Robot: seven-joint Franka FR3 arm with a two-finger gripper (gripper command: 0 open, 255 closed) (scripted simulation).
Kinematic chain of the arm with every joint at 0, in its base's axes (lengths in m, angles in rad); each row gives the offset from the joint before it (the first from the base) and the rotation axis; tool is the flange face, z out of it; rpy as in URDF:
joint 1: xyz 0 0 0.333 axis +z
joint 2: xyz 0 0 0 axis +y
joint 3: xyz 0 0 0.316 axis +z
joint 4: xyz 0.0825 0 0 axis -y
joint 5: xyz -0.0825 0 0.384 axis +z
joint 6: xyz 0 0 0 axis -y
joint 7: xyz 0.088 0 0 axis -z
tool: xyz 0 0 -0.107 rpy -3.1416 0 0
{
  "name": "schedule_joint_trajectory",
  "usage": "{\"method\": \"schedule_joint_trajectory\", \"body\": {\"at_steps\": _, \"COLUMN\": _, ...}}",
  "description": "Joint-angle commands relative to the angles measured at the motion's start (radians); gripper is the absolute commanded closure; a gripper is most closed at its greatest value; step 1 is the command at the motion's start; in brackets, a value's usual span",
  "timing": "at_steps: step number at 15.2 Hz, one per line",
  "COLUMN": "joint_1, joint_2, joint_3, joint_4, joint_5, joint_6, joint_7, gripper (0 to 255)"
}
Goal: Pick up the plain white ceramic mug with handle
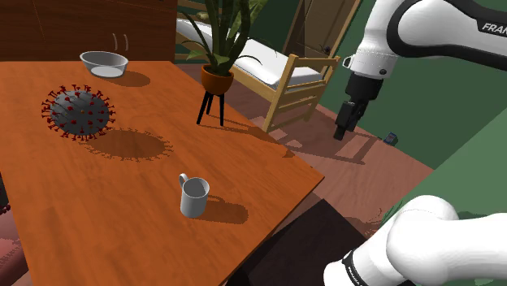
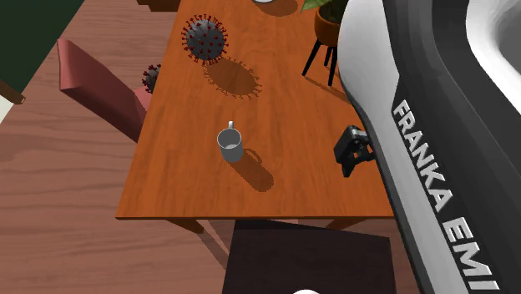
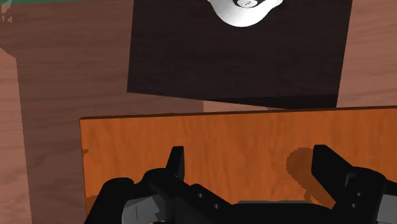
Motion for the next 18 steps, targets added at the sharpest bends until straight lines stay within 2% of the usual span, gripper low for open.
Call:
{"method": "schedule_joint_trajectory", "body": {"at_steps": 1, "joint_1": 0.0, "joint_2": 0.0, "joint_3": 0.0, "joint_4": 0.0, "joint_5": 0.0, "joint_6": 0.0, "joint_7": 0.0, "gripper": 0}}
{"method": "schedule_joint_trajectory", "body": {"at_steps": 10, "joint_1": 0.077, "joint_2": 0.106, "joint_3": 0.125, "joint_4": -0.111, "joint_5": 0.107, "joint_6": 0.27, "joint_7": 0.117, "gripper": 0}}
{"method": "schedule_joint_trajectory", "body": {"at_steps": 18, "joint_1": 0.138, "joint_2": 0.289, "joint_3": 0.242, "joint_4": -0.122, "joint_5": 0.165, "joint_6": 0.519, "joint_7": 0.215, "gripper": 0}}
